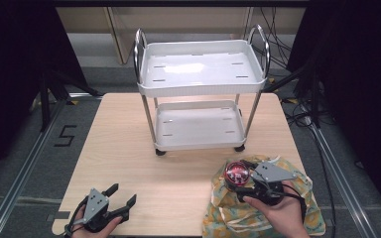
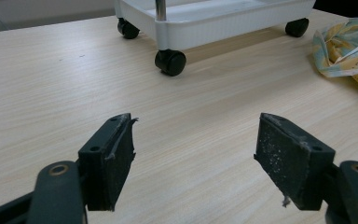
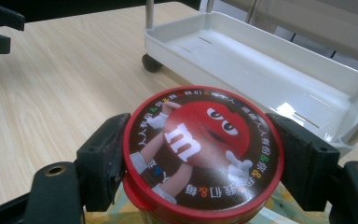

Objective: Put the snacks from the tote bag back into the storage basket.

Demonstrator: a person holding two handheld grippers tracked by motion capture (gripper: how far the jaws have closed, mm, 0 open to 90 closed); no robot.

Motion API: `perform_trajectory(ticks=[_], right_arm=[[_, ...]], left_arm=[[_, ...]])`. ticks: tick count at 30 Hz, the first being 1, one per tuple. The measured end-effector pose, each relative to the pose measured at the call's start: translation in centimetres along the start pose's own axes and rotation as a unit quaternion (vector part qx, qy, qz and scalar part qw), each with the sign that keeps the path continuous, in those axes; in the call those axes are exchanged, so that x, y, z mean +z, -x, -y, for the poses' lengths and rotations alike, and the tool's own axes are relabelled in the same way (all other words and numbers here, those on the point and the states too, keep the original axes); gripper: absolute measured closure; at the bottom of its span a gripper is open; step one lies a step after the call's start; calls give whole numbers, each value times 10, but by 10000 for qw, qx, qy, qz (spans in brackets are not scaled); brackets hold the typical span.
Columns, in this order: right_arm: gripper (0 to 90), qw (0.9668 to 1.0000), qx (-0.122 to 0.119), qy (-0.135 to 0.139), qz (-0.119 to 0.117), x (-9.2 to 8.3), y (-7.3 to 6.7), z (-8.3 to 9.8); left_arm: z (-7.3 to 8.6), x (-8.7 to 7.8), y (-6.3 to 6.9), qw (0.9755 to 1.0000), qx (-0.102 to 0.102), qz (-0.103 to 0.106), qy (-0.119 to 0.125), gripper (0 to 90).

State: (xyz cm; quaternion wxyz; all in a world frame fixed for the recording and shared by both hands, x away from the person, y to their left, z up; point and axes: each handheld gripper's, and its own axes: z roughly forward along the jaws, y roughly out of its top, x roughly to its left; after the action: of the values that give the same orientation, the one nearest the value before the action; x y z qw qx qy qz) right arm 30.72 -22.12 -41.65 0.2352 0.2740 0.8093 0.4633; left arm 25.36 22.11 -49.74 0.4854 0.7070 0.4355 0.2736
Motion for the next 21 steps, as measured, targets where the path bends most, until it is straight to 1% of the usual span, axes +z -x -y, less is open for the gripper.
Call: perform_trajectory(ticks=[3, 4, 6, 10, 11, 12, 13, 14, 17, 18, 19, 21], right_arm=[[268, 10000, -38, -25, -26, 0, 0, -2], [268, 10000, -73, -22, 30, 0, 1, -2], [268, 10000, -28, -1, -4, 1, 0, -4], [268, 10000, -27, 8, -19, 2, 0, -6], [268, 10000, 64, -28, 10, 2, -1, -6], [268, 10000, 36, -4, 0, 3, -2, -7], [268, 10000, -42, 9, 23, 3, -1, -8], [268, 10000, -62, 11, -31, 4, 0, -8], [268, 10000, -51, 18, -38, 5, -1, -9], [268, 10000, -40, 14, -54, 6, -1, -10], [268, 10000, -75, 24, -42, 7, -1, -10], [268, 10000, -53, 27, -43, 8, -1, -11]], left_arm=[[0, 0, 0, 10000, 8, 0, -9, 272], [0, 0, 0, 10000, 7, 2, -10, 272], [0, 0, 0, 10000, 4, 2, -1, 272], [0, 0, 0, 10000, -7, 0, 10, 272], [0, 0, 0, 10000, -8, 25, 27, 272], [0, 0, 0, 10000, -6, 25, 24, 272], [0, 0, 0, 10000, 5, 21, 12, 272], [0, 1, 0, 10000, -24, 22, 42, 272], [0, 0, 0, 10000, -3, 28, 17, 272], [0, 0, 0, 10000, 1, -2, -6, 272], [0, 0, 0, 10000, 0, 2, 6, 272], [0, 1, 0, 10000, -19, 25, 41, 272]])
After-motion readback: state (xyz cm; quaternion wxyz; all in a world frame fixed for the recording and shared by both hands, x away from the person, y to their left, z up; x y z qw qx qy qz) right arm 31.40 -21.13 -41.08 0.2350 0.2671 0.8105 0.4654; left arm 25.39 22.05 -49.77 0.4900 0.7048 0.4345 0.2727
